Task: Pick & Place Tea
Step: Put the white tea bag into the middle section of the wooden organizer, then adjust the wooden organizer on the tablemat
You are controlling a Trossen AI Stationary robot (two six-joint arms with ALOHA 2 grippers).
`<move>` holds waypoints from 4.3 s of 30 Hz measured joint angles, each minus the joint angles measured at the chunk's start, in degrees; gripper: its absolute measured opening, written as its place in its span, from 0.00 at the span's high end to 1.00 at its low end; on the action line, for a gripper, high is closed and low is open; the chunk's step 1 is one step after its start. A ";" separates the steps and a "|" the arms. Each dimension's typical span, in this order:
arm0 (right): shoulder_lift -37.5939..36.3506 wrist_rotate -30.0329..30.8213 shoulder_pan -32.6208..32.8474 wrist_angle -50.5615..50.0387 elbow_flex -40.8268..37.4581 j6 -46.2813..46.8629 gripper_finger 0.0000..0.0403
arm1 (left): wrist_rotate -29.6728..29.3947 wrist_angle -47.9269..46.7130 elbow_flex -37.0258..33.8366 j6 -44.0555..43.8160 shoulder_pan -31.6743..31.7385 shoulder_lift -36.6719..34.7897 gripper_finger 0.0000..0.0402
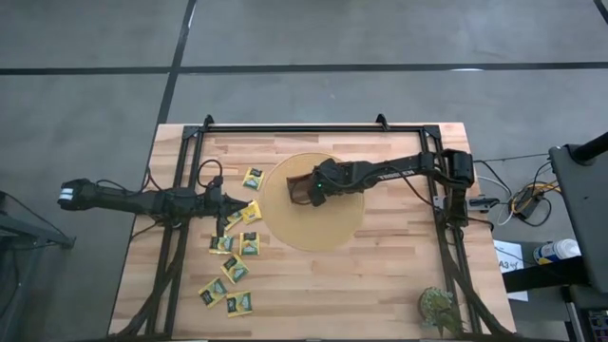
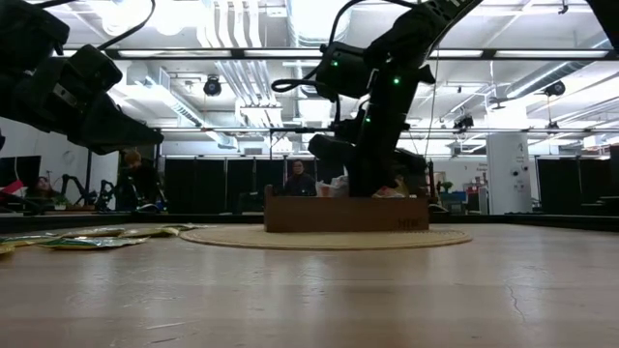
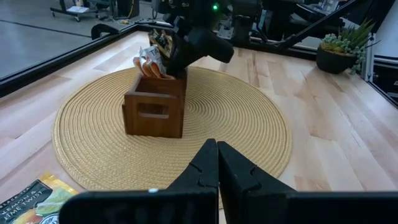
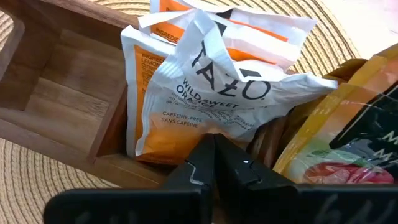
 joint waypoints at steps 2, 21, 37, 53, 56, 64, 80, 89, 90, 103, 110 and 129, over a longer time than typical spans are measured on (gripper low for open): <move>-0.03 -0.06 0.00 -0.31 0.00 0.83 0.98 | 0.00 0.00 0.00 0.00 -0.02 0.02 1.00; -1.77 5.75 4.09 -8.37 6.01 2.66 0.98 | -0.02 -0.01 -0.02 -0.02 -0.02 0.01 1.00; -2.99 8.98 7.89 -7.51 6.80 -22.99 0.98 | 0.00 -0.02 -0.02 0.00 0.00 0.02 1.00; -1.15 -1.41 9.05 9.57 6.64 -47.84 0.90 | 0.00 0.00 -0.01 0.00 0.00 0.00 1.00; -1.15 -3.29 8.35 9.51 6.64 -47.96 0.80 | -0.02 0.00 0.01 -0.02 0.00 0.00 1.00; -1.15 -8.13 7.05 9.59 6.64 -56.62 0.61 | -0.02 0.00 0.00 0.00 0.00 0.02 1.00; -1.13 -15.73 1.72 8.20 5.57 -52.11 0.65 | -0.01 0.00 0.00 -0.01 -0.02 0.00 1.00; -1.13 -15.32 1.75 8.38 3.94 -52.06 0.69 | -0.01 0.00 0.00 -0.01 0.00 0.01 1.00; -1.13 -15.31 1.77 8.40 3.76 -52.08 0.69 | -0.02 -0.02 0.01 0.00 0.00 0.00 1.00; -1.13 -13.71 1.81 9.00 2.74 -48.46 0.74 | -0.02 -0.01 -0.01 -0.01 0.00 0.01 1.00; -1.13 -13.37 1.81 13.34 1.03 -43.21 0.83 | -0.02 -0.02 0.01 0.00 0.00 0.02 1.00; -1.04 -21.53 2.25 14.85 1.68 -49.34 0.93 | 0.00 -0.02 0.01 0.00 -0.02 0.00 1.00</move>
